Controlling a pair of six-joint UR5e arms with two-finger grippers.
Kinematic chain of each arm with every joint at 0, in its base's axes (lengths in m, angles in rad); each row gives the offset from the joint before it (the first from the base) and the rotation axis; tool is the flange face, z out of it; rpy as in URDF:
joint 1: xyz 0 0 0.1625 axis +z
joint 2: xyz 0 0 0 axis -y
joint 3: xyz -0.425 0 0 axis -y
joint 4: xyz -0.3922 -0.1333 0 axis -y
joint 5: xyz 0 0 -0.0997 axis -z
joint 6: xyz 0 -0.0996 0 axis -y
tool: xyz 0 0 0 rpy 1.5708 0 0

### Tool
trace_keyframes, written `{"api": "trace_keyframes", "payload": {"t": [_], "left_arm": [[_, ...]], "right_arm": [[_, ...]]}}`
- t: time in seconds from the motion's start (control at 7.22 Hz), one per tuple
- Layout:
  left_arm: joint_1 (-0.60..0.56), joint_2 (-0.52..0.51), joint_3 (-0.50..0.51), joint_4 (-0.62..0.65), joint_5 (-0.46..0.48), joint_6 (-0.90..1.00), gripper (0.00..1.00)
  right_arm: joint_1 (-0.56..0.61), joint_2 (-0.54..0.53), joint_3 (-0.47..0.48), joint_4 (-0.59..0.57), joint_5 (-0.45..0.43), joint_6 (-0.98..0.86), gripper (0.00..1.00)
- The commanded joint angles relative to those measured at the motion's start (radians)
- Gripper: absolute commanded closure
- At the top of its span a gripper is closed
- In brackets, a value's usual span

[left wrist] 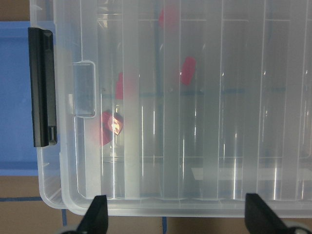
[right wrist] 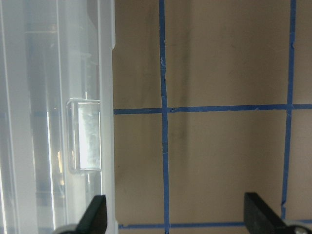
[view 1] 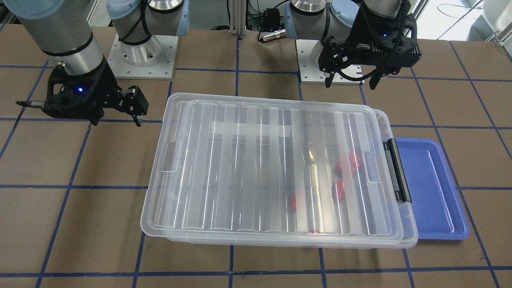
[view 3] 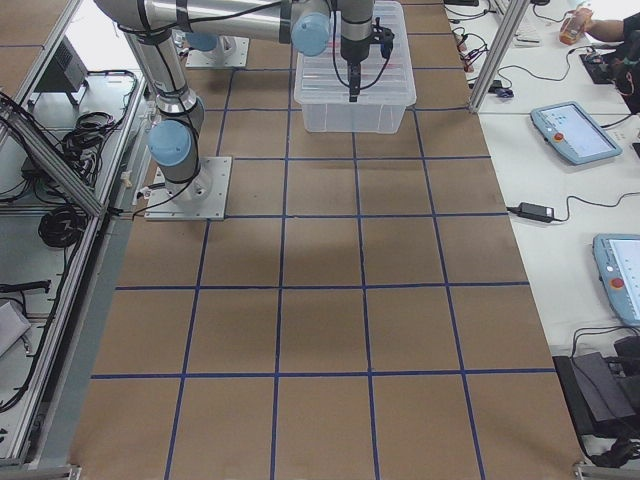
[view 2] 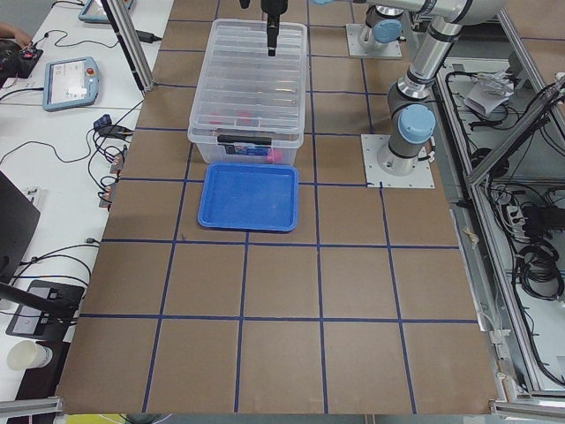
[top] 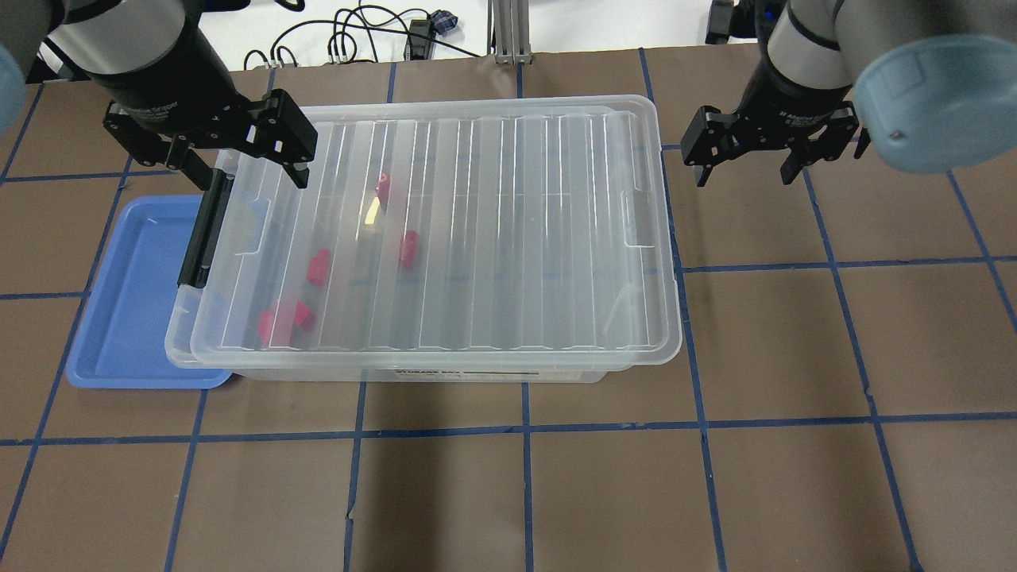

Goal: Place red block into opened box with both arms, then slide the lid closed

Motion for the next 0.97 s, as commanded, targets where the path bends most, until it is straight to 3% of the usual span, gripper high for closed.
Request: {"api": "trace_keyframes", "payload": {"t": [0.0, 0.83], "left_arm": [[0.005, 0.003, -0.001, 0.006, 0.001, 0.022, 0.00], [0.045, -0.029, 0.000, 0.025, -0.014, 0.040, 0.00]], "right_arm": [[0.001, -0.004, -0.106, 0.153, -0.006, 0.003, 0.00], [0.001, -0.001, -0.118, 0.137, 0.003, 0.001, 0.00]]}}
